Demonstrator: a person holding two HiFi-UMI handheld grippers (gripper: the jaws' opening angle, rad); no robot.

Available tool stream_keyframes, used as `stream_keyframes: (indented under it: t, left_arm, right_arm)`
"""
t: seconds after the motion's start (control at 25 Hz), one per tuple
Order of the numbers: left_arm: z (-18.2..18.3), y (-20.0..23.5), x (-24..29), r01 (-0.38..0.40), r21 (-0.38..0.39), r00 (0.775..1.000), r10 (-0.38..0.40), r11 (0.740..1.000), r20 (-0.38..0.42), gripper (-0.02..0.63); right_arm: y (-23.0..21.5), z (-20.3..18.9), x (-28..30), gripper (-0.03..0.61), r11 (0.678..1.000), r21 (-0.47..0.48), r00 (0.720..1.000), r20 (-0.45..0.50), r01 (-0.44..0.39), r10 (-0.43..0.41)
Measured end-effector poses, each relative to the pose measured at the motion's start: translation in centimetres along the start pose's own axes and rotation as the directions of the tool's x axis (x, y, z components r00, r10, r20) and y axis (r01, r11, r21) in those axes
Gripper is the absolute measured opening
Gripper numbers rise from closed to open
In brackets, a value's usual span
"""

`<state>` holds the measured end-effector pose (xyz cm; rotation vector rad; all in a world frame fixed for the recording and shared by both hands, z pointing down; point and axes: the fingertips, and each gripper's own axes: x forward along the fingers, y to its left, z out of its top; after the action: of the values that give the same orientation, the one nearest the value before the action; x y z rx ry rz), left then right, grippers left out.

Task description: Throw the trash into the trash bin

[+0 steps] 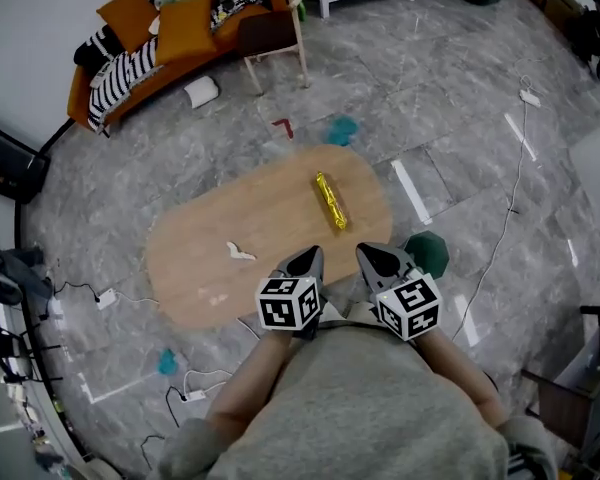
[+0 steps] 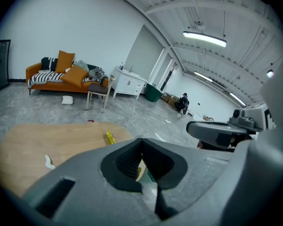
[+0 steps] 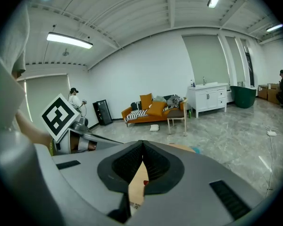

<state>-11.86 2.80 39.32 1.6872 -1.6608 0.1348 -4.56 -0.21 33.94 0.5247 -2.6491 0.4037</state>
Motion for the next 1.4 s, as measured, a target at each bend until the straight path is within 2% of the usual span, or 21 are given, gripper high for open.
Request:
stream_keyframes:
  t: [0.32, 0.76, 1.4]
  left_arm:
    - [0.2, 5.0, -2.7, -0.081, -0.069, 0.996, 0.084, 0.994, 0.038, 0.009]
    - [-0.1, 11.4, -6.5, -0.191, -0.159, 0.977, 0.203, 0.969, 0.068, 0.009]
    - [-2.1, 19.8, -10.1, -0.299, -0.306, 0.939, 0.336, 0.904, 0.074, 0.009]
  right_arm:
    - [3.6, 0.7, 4.5, 0.009, 0.994, -0.039, 0.995, -0.031, -0.098, 0.097]
    - [8.2, 1.3, 9.5, 0.009, 0.975, -0.074, 0.976, -0.068, -0.211, 0.206]
    - [14.8, 0.0, 16.6, 0.009, 0.924, -0.105, 0.921, -0.174, -0.369, 0.348]
